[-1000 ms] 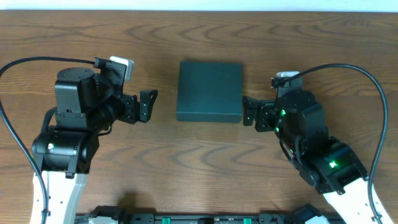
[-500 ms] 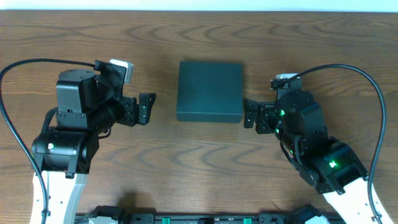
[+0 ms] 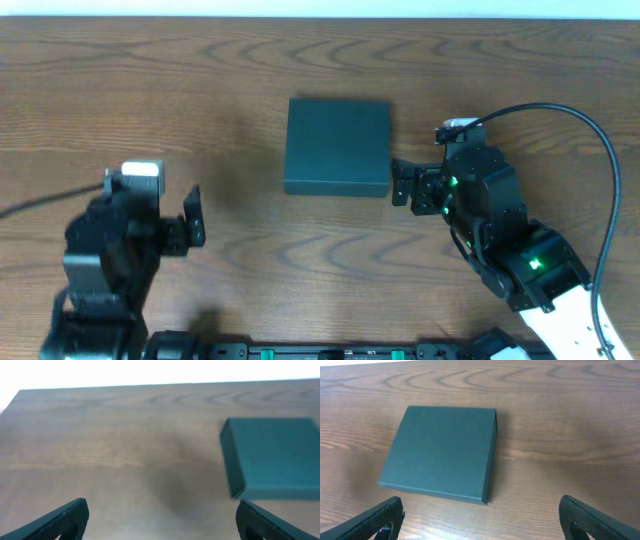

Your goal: Pack container

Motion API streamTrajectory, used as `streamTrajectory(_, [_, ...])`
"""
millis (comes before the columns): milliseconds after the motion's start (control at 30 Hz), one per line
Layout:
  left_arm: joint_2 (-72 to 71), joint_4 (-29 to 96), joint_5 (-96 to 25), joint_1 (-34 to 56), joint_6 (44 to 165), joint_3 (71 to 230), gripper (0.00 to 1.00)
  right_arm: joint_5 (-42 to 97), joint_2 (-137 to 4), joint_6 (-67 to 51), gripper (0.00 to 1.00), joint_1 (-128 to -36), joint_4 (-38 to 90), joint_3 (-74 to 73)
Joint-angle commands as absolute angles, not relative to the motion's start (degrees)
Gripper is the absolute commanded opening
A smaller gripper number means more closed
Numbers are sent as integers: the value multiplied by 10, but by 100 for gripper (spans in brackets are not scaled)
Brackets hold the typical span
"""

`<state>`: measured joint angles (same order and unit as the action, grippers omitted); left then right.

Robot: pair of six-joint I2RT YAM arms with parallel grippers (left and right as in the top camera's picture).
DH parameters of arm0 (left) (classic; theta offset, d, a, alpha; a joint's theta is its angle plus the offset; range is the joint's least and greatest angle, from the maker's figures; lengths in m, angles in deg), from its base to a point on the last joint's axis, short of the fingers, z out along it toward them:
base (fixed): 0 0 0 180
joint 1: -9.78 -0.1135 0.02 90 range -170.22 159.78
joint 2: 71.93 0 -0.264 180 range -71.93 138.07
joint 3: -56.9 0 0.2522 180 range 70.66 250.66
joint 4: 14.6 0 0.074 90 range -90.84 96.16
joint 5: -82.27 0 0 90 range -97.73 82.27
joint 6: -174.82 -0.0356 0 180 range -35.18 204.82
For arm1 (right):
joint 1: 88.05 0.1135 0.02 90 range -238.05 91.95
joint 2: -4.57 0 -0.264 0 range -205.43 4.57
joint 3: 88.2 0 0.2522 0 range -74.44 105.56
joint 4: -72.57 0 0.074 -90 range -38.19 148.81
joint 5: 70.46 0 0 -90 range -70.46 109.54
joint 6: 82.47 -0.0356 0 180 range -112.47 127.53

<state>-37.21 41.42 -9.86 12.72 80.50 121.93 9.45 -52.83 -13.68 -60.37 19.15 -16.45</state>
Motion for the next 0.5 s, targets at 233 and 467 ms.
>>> streamTrajectory(233, [-632, 376, -104, 74, 803, 973, 95, 93, -530, -134, 99, -607, 191, -167])
streamTrajectory(467, [-715, 375, -122, 64, 803, 885, 95, 93, -530, -134, 99, -607, 191, -167])
